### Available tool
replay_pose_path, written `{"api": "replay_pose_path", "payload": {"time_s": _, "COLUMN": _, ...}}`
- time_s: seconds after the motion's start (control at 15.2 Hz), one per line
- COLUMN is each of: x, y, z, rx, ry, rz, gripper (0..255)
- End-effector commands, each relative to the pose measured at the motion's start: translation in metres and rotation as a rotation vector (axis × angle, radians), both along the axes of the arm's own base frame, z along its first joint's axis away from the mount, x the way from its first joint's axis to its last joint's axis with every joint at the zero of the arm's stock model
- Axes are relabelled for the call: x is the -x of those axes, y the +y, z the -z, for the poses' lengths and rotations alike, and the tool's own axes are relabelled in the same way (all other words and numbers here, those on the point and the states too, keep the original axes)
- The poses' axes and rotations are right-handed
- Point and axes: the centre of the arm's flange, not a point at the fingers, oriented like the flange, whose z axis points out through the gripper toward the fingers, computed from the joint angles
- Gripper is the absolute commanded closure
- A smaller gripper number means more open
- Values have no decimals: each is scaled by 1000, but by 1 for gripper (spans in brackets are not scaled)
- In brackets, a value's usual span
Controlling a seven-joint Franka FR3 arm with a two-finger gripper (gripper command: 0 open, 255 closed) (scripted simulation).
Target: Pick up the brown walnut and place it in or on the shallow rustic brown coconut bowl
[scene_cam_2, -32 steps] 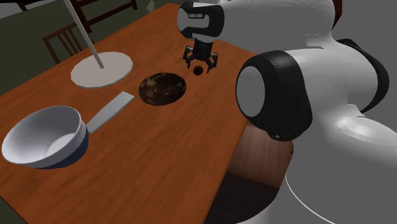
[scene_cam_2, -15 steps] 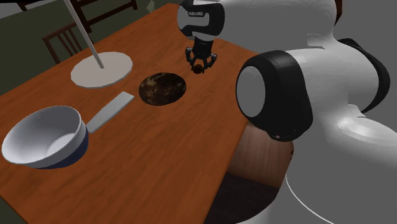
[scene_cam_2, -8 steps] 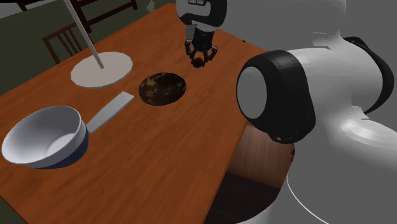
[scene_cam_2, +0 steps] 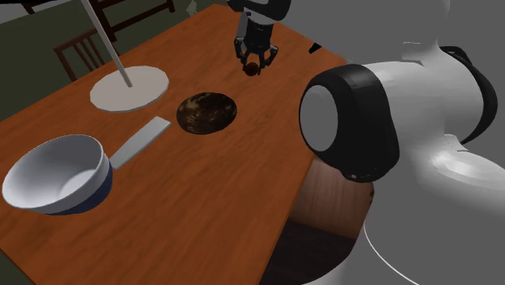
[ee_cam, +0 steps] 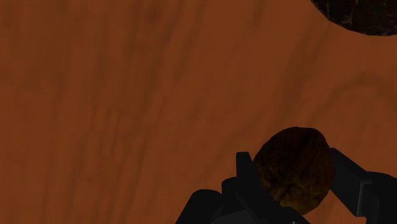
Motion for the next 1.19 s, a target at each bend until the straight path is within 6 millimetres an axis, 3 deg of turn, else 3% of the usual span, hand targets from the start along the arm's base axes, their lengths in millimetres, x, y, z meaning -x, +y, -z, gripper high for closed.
{"api": "replay_pose_path", "payload": {"time_s": 0.0, "x": 1, "y": 0, "z": -10, "rx": 0, "ry": 0, "rz": 0, "gripper": 255}}
{"api": "replay_pose_path", "payload": {"time_s": 0.33, "x": 1, "y": 0, "z": -35, "rx": 0, "ry": 0, "rz": 0, "gripper": 255}}
{"api": "replay_pose_path", "payload": {"time_s": 1.12, "x": 141, "y": 73, "z": -37, "rx": 0, "ry": 0, "rz": 0, "gripper": 255}}
